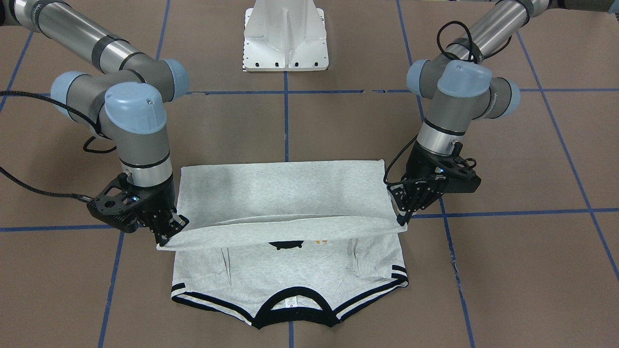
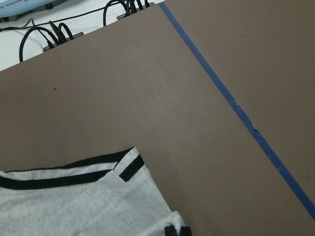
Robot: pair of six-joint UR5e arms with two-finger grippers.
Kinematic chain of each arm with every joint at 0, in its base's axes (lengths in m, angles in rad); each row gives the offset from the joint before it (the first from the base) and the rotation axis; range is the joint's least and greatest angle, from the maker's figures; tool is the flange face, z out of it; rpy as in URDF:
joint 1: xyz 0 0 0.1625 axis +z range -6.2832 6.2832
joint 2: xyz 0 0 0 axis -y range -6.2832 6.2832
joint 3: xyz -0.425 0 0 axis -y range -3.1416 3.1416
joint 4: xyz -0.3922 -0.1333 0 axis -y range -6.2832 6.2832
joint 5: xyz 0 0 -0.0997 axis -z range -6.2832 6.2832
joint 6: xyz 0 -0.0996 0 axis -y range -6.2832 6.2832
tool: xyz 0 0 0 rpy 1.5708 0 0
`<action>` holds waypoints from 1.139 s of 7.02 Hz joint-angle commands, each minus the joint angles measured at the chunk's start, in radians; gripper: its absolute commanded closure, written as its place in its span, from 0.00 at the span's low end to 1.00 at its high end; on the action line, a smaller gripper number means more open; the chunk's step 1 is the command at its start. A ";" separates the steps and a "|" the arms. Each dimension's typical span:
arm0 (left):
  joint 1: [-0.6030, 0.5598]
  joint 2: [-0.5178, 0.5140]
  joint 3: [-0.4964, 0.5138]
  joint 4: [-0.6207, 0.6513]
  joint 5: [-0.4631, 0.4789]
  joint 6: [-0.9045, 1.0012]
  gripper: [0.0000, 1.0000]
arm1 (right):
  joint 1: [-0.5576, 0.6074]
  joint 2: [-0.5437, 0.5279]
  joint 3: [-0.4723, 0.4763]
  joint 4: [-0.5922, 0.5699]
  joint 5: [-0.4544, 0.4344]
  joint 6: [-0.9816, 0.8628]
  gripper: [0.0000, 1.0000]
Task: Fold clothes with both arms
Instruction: 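Lift the hem with both grippers and fold it up toward the collar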
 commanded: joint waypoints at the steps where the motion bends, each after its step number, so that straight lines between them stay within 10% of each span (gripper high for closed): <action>1: -0.001 -0.039 0.155 -0.160 0.004 0.002 1.00 | 0.008 0.071 -0.190 0.123 -0.001 -0.005 1.00; 2: -0.001 -0.071 0.220 -0.189 0.012 0.002 0.83 | 0.011 0.071 -0.213 0.157 -0.001 -0.007 1.00; 4: -0.014 -0.095 0.288 -0.239 0.047 0.002 0.83 | 0.034 0.080 -0.239 0.206 0.001 -0.020 1.00; 5: -0.024 -0.096 0.293 -0.239 0.047 0.003 0.79 | 0.049 0.095 -0.244 0.210 0.005 -0.039 0.01; 8: -0.025 -0.098 0.297 -0.255 0.039 0.031 0.65 | 0.148 0.047 -0.189 0.299 0.305 -0.090 0.00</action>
